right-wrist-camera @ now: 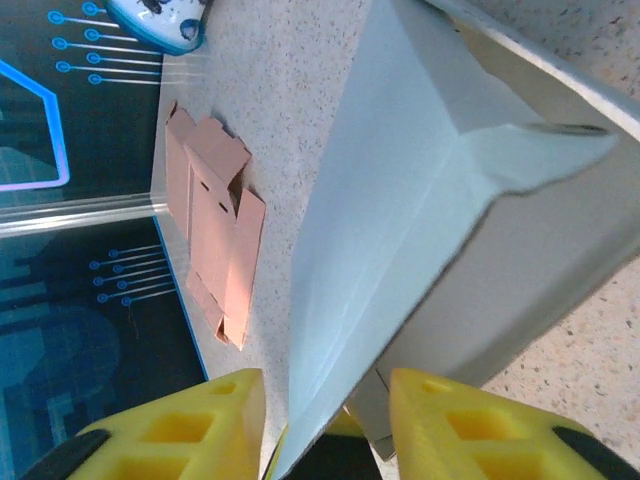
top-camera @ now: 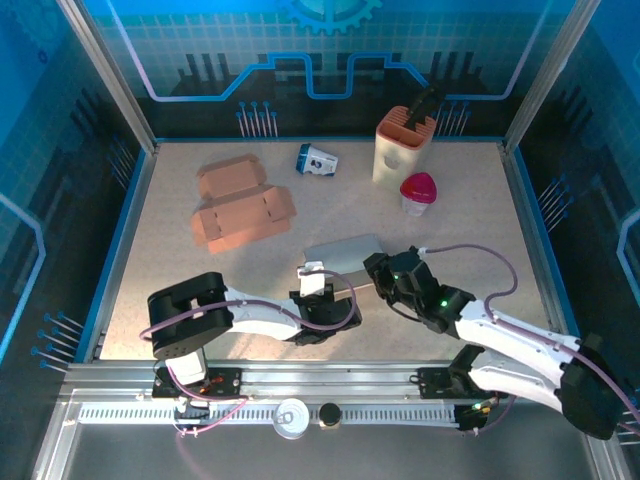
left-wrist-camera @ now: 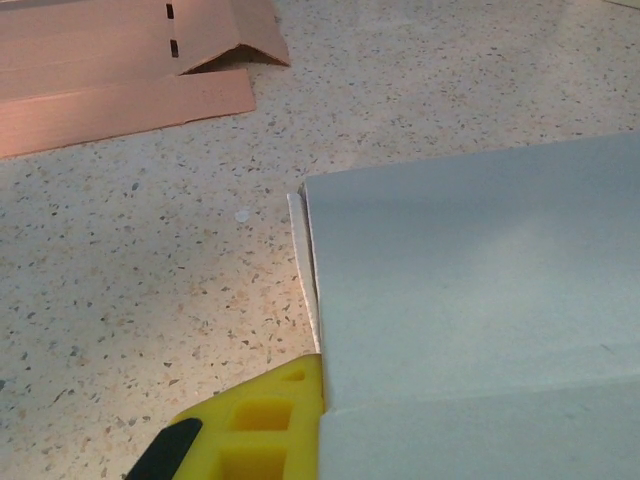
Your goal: Fold the paper box
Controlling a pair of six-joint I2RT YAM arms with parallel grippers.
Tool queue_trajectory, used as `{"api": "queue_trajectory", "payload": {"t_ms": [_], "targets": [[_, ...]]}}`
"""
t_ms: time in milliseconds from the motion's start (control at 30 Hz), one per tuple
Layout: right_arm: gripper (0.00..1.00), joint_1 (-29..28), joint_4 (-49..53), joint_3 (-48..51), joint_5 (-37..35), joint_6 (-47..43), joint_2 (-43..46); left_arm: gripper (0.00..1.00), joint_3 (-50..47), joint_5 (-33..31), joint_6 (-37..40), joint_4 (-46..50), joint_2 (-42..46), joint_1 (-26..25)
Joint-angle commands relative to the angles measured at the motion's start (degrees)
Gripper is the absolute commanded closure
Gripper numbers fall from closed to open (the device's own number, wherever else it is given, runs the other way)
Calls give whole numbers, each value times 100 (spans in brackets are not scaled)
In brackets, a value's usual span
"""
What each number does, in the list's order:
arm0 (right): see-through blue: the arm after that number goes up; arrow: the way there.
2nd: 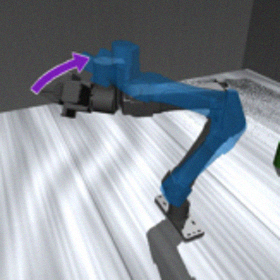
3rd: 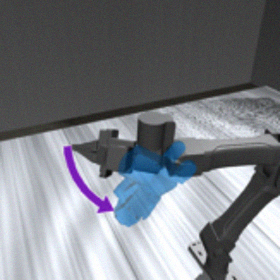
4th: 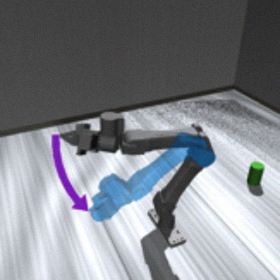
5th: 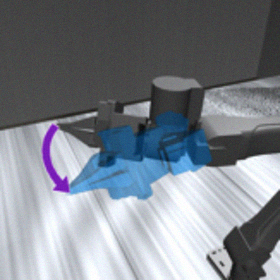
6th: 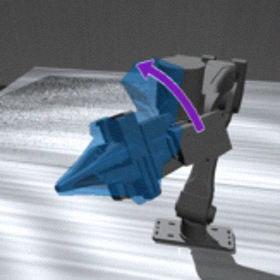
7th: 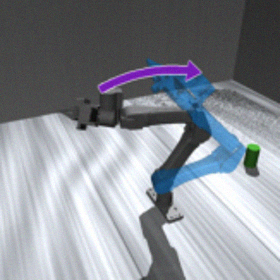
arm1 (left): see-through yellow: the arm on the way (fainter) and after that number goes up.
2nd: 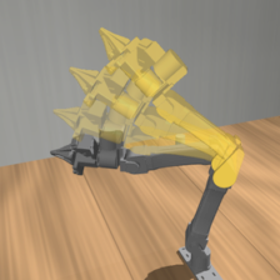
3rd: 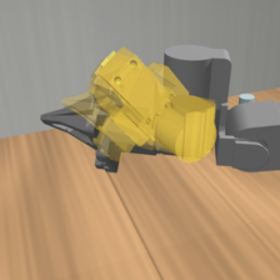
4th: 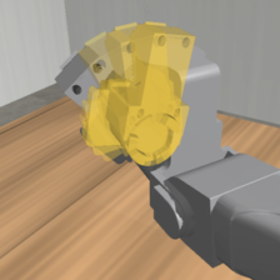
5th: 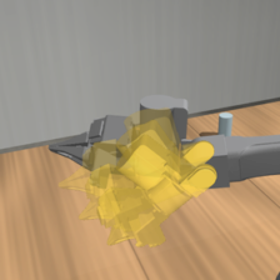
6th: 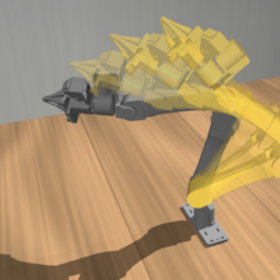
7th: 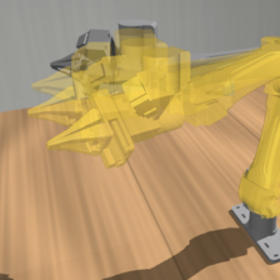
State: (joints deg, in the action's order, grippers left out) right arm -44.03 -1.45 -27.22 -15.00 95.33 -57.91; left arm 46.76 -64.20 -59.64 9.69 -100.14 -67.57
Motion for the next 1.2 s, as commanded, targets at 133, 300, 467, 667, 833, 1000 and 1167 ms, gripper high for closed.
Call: {"api": "queue_trajectory", "payload": {"t_ms": [133, 300, 467, 667, 833, 1000, 1167], "targets": [[75, 145, -937, 110, 482, 387, -539, 100, 52, 323, 62, 332, -163, -13], [91, 252, -1115, 222, 452, 372, -668, 100, 73, 330, 88, 314, -216, -11], [100, 295, -1063, 359, 511, 484, -762, 84, -62, 520, 174, 136, 38, -22], [100, 297, -1112, 572, 446, 581, -823, 47, -245, 1027, 48, 431, 836, -204], [100, 298, -1203, 685, 410, 611, -900, 41, -438, 2020, 168, 364, 1419, -225], [100, 285, -1277, 704, 463, 583, -1025, 37, -517, 2694, -188, 927, 2313, 36], [100, 281, -1306, 754, 382, 520, -1016, 38, -871, 4491, 152, 173, 3018, 1331]]}}
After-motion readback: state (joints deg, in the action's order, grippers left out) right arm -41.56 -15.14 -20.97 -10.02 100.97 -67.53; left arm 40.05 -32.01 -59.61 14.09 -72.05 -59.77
